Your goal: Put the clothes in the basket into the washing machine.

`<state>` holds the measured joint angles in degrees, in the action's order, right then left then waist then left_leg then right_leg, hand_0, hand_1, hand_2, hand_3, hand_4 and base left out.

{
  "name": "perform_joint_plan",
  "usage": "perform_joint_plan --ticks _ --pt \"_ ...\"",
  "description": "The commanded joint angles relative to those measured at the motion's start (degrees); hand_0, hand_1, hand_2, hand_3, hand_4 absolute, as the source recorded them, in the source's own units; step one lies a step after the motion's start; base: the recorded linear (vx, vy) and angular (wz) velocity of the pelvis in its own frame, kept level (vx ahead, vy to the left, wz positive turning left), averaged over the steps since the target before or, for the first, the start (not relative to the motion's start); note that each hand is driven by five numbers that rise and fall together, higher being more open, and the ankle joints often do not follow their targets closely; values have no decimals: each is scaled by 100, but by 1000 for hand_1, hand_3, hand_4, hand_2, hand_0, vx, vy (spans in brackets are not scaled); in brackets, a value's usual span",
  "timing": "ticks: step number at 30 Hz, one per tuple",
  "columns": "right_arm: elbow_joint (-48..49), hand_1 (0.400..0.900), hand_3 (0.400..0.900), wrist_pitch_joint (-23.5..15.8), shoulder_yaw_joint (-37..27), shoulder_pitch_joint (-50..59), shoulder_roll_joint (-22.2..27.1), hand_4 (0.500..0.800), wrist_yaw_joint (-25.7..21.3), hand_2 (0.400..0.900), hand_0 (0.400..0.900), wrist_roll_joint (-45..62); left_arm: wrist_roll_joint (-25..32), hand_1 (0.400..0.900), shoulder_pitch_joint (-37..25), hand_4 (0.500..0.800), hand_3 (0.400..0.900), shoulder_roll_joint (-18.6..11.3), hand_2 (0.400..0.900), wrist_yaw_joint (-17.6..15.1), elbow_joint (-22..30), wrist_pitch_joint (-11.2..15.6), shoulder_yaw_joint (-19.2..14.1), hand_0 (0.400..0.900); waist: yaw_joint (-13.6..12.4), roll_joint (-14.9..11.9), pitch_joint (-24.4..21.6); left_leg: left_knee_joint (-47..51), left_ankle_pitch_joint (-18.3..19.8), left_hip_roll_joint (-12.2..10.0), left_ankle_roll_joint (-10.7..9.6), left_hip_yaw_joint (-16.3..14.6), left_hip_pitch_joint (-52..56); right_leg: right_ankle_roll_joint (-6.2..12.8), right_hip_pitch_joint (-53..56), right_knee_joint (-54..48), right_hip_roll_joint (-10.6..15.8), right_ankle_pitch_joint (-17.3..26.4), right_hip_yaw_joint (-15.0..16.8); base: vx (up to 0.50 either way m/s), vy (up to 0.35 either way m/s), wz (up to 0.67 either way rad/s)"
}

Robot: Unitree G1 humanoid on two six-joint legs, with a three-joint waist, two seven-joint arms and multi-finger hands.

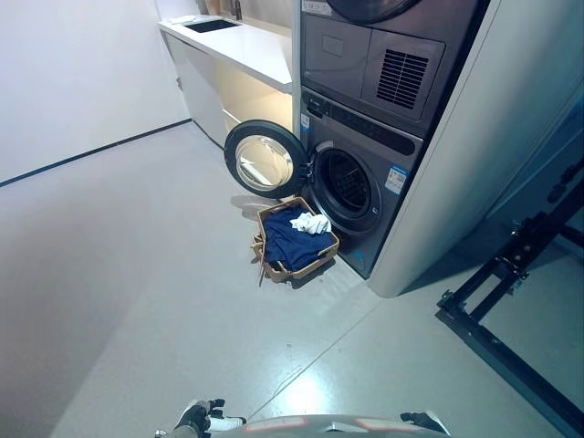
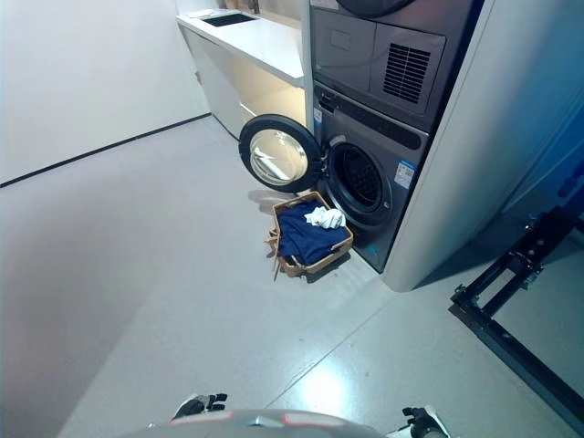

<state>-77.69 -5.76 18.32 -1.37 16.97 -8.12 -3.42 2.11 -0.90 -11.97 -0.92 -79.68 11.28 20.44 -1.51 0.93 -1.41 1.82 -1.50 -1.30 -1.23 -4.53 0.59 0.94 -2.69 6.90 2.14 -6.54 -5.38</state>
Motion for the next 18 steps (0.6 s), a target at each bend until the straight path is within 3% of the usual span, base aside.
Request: perform_joint_plan --ticks 1,2,3,4,5,7,10,11,13,15,18 --pt "-7 900 900 -95 -32 333 -118 800 -31 900 900 42 -77 900 -381 800 900 -230 900 -228 26 83 -225 900 -25 -297 151 -144 457 567 487 230 -213 564 25 354 590 297 226 127 213 10" --pt "-32 900 900 -99 -96 341 -104 800 -29 900 900 112 -58 900 -407 800 900 -258 900 -202 34 83 -207 900 20 -264 240 -186 511 631 567 318 -119 509 -255 1192 647 522 272 126 214 10" --pt "-33 900 900 -99 -96 342 -105 800 -28 900 900 112 -58 900 -408 800 900 -259 900 -202 34 83 -208 900 17 -271 239 -189 512 638 569 314 -124 511 -269 1215 654 511 279 172 277 30" --pt "-28 900 900 -112 -139 290 -97 800 -29 900 900 161 -16 900 -457 800 900 -301 900 -171 90 79 -180 900 115 -244 413 -262 562 698 648 435 -10 435 -681 2240 687 970 365 121 210 29" --pt "-20 900 900 -123 -148 277 -100 800 -46 900 900 187 -32 900 -497 800 900 -321 900 -160 117 82 -121 900 177 -217 520 -303 593 697 683 474 29 408 -888 2735 638 1071 390 161 278 32" --pt "-8 900 900 -142 -176 271 -107 800 -76 900 900 256 -49 900 -554 800 900 -343 900 -147 125 81 -40 900 251 -159 669 -353 645 657 709 499 100 347 -1288 3390 568 970 314 116 147 13" --pt "-24 900 900 -158 -234 190 -122 800 -82 900 900 318 -66 900 -589 800 900 -348 900 -129 102 69 -28 900 334 -156 696 -397 790 658 697 594 263 303 -1541 3438 517 799 279 277 75 25" --pt "-26 900 900 -184 -289 142 -87 800 -67 900 900 348 -62 900 -595 800 900 -339 900 -126 88 92 -17 900 434 -173 708 -397 934 720 667 761 480 277 -1760 2922 352 719 287 476 35 44" --pt "-38 900 900 -179 -341 140 -53 800 -95 900 900 354 -65 900 -628 800 900 -308 900 -109 69 117 39 900 527 -210 672 -324 1106 772 600 861 733 315 -1918 2015 369 815 115 487 -14 35" --pt "-10 900 900 -161 -403 138 -23 800 -108 900 900 300 -57 900 -669 800 900 -284 900 -122 29 153 81 900 653 -299 627 -111 1289 834 497 967 1179 463 -2105 543 368 1251 -146 520 -83 27" --pt "37 900 900 -125 -484 63 6 800 -95 900 900 228 -65 900 -672 800 900 -286 900 -127 -2 193 91 900 799 -304 616 25 1393 701 322 1118 1583 568 -2044 -686 270 1660 -287 539 -117 37"
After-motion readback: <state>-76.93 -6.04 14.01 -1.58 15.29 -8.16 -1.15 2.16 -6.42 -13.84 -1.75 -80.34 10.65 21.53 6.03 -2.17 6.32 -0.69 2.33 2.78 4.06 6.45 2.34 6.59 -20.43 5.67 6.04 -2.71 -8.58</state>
